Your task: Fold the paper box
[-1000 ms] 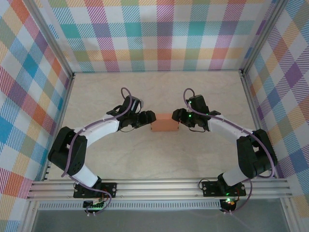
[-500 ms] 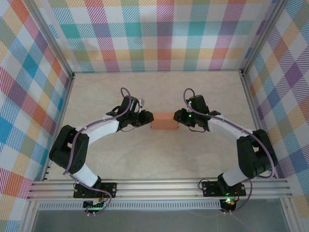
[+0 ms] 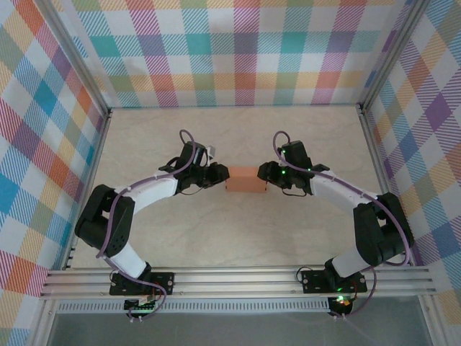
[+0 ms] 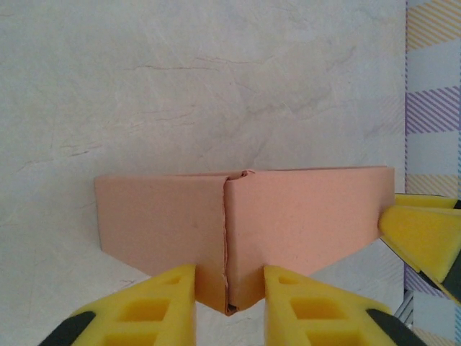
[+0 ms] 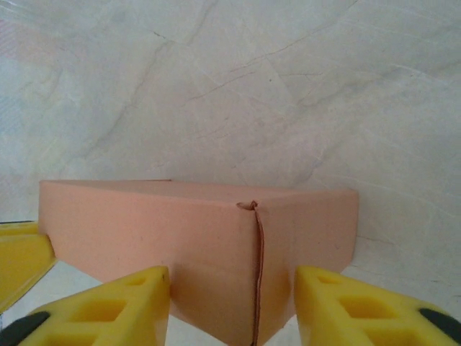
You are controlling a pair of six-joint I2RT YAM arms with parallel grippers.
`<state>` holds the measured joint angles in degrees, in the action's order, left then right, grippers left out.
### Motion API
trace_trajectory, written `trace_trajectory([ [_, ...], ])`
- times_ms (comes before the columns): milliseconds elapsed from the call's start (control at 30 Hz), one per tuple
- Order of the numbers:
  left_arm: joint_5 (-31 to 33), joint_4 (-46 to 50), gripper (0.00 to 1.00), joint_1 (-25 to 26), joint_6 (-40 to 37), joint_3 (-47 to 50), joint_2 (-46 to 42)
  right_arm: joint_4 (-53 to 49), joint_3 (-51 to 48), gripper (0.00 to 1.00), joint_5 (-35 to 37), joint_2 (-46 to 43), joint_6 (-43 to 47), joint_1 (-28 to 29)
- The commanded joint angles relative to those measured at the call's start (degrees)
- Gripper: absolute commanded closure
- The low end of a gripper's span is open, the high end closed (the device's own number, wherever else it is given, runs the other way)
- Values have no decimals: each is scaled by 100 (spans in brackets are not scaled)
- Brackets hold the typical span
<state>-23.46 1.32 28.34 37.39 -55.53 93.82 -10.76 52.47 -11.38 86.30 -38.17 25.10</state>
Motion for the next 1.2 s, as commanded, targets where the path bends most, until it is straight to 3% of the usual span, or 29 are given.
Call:
trace_trajectory([
  [0, 331, 814, 72, -24, -101, 0, 378, -512, 412, 37, 64, -100, 649, 21],
  [133, 294, 934, 71, -23, -160, -144, 449, -991, 978, 24, 317, -197, 2267, 21],
  [233, 288, 962, 71, -34, -191, -176, 462, -1285, 1356, 4, 75, -143, 4088, 3],
  [300, 268, 962, 71, -30, -202, -185, 492, -1507, 1568, 0, -466, -19, 5574, 3],
  [500, 159, 993, 70, -33, -193, -356, 588, -2595, 2529, 0, -1009, 648, 7880, -21],
  [667, 149, 1034, 70, -30, -225, -424, 615, -3852, 3379, 1, -1625, 1345, 9045, -101],
  [800, 157, 1089, 70, -34, -266, -408, 596, -4649, 3988, 10, -1431, 1979, 9526, -103],
  [1167, 149, 1089, 70, -34, -273, -423, 637, -4027, 3916, 29, -529, 2458, 9698, -93],
])
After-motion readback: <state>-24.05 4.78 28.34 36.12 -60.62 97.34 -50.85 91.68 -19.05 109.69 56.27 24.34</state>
